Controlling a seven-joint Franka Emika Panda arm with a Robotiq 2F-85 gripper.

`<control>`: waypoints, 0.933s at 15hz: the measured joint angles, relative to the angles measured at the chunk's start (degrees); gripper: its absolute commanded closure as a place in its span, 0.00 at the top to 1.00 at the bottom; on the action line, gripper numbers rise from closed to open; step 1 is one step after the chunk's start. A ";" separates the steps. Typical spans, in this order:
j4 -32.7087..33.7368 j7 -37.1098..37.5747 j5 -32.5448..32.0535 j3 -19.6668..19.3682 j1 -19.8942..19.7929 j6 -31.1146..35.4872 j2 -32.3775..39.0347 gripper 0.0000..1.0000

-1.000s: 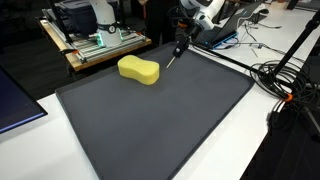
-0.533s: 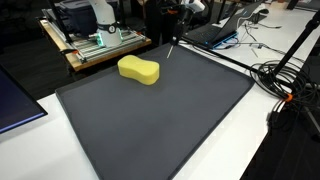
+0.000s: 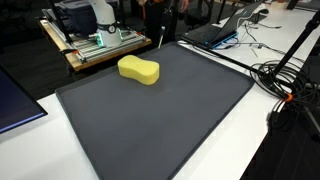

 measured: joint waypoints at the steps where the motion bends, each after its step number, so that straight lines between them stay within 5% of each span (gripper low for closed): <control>1: -0.56 -0.11 0.00 0.02 0.00 0.16 -0.62 0.03; 4: -0.80 -2.04 3.75 0.31 -0.24 0.33 -0.65 0.03; 8: -0.99 -14.94 19.17 0.31 -0.28 1.96 -2.96 0.03; 14: -4.34 -28.03 31.42 -1.15 -0.40 1.42 -14.17 0.03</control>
